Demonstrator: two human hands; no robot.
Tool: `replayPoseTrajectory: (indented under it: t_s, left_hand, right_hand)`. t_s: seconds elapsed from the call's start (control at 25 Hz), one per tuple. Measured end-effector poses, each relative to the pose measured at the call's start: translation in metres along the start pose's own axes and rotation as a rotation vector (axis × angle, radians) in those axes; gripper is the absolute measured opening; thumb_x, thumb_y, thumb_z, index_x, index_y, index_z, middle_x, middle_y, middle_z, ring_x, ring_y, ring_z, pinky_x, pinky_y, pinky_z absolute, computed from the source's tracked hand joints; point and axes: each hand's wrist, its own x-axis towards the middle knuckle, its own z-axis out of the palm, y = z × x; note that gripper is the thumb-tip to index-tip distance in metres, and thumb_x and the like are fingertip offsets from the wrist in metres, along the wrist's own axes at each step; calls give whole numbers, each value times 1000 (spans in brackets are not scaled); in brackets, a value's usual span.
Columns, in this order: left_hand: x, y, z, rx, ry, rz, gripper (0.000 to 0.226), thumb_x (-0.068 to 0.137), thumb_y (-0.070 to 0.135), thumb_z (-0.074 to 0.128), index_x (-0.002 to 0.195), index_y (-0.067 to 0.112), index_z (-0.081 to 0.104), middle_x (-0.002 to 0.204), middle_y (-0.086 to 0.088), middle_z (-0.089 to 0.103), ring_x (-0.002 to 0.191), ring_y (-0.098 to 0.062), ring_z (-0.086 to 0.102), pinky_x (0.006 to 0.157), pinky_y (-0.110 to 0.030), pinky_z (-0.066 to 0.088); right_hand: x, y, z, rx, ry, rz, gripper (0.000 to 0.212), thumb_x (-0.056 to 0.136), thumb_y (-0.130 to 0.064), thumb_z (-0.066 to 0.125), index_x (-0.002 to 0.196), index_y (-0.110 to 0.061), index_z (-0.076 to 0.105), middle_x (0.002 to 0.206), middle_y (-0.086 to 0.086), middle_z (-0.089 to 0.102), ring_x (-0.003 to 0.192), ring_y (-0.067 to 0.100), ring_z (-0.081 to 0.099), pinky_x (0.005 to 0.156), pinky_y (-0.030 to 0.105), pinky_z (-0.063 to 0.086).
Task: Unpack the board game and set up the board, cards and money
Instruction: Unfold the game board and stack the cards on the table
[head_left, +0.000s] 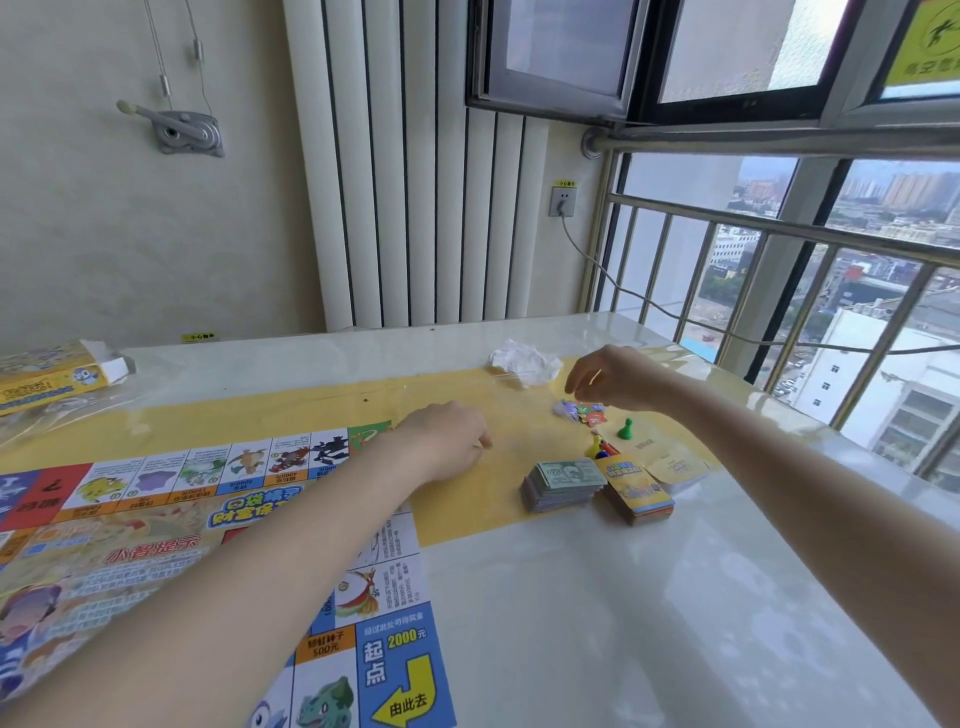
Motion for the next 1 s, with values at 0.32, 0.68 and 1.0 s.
replayPoseTrajectory:
  t_s: [0.32, 0.68, 1.0]
  left_hand:
    - [-1, -2, -2, 68, 110, -67, 38, 95, 3, 36, 129, 11, 49, 129, -14, 53, 114, -32, 52, 94, -36, 42]
    - [-26, 66, 10, -242, 50, 103, 72, 85, 44, 59, 145, 18, 26, 145, -7, 36, 132, -29, 33, 107, -37, 33]
    - [-13, 80, 22, -20, 36, 35, 54, 87, 18, 58, 133, 7, 33, 123, -16, 54, 112, -32, 51, 81, -35, 43]
  right_hand:
    - [-38, -14, -5, -46, -58, -56, 19, 85, -4, 57, 98, -12, 68, 93, 2, 68, 92, 16, 64, 78, 21, 47]
    - [-58, -12, -4, -299, -250, 331, 35, 81, -35, 67, 70, -6, 52, 48, 0, 63, 48, 15, 56, 75, 31, 53]
    - [-85, -25, 16, -290, -231, 416, 37, 80, -31, 68, 93, -7, 44, 66, 1, 36, 52, 16, 43, 39, 19, 32]
